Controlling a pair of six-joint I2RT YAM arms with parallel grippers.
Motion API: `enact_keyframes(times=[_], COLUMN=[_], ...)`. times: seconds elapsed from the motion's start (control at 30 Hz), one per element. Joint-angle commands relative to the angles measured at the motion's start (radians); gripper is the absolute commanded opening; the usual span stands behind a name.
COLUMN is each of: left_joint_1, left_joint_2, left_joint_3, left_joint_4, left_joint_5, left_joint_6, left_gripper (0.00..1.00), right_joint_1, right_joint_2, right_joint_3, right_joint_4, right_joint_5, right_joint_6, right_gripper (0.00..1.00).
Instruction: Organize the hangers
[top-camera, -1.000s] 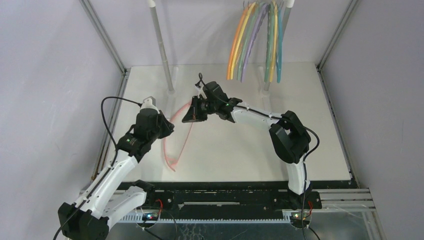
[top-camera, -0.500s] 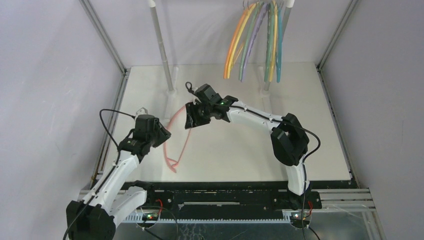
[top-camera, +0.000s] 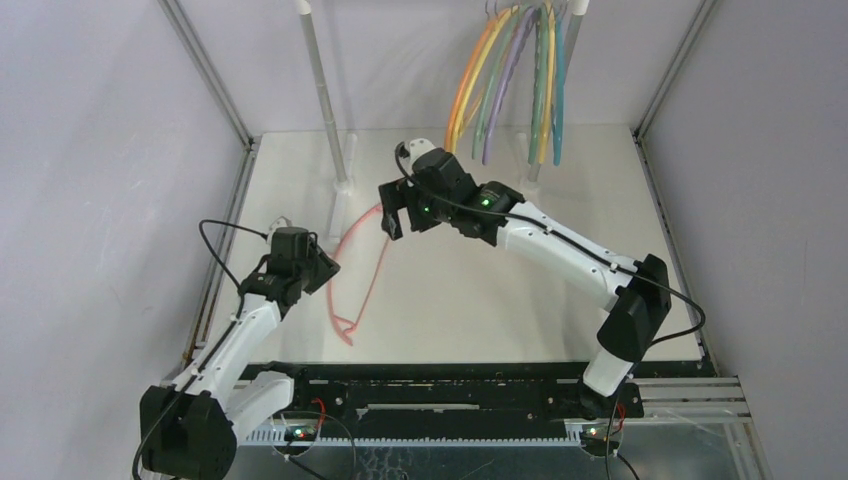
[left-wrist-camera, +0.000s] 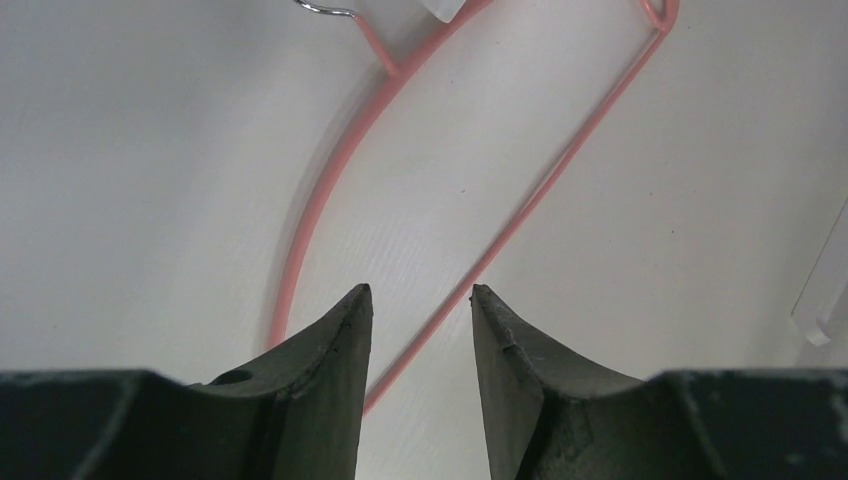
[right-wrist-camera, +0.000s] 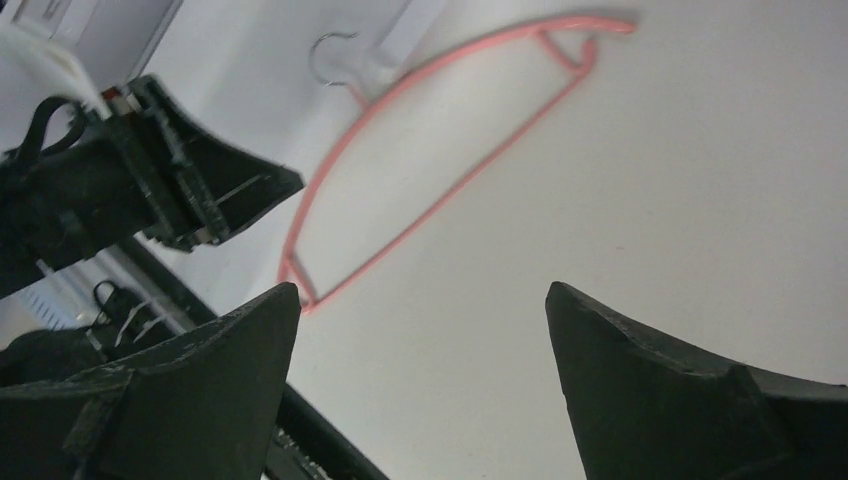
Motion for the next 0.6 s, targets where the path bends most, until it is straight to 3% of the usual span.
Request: enact_keyframes(times=[0.0,0.07,0.13,0.23,0.3,0.37,0.57], left_joint_1=[0.011,0.012,0.013,0.012,0.012,0.012,0.013], left_joint_2=[0.019,0.011,0.001,-0.006,-0.011,-0.01,0.008], left_joint_3=[0.011,0.0,-0.002,0.01,0.022,0.032,-0.004], left_joint_4=[0.039,0.058,0.074,0.065,0.049,0.032,0.067], left_joint_5=[0.013,0.006,0.001,-0.012,-0.03,-0.045,-0.04], left_joint_6=[-0.005,-0.018,-0.024,-0.01,0.007,0.021,0.011], left_gripper=[0.46,0.46,0.55,0.84,0.95,0.98,0.98], right_joint_1=[-0.012,-0.033,-0.046,-0.031,0.02,0.046,0.005], right_joint_2=[-0.046,-0.051,-0.064,-0.094,-0.111,-0.118,-0.101], right_joint_3=[0.016,0.035,0.043,0.038,0.046,0.061,0.079], right_joint_4=[0.014,0.0,-0.008,-0.008,-0.01,-0.02,-0.073], right_joint_5=[0.047,-0.002,-0.044,-0.034,0.082,0.116,-0.033], right_joint_6=[-0.009,0.024,0.046,-0.016,-0.091,-0.113,-0.038], right_gripper=[1.0,1.0,1.0,1.0,1.0,1.0,1.0])
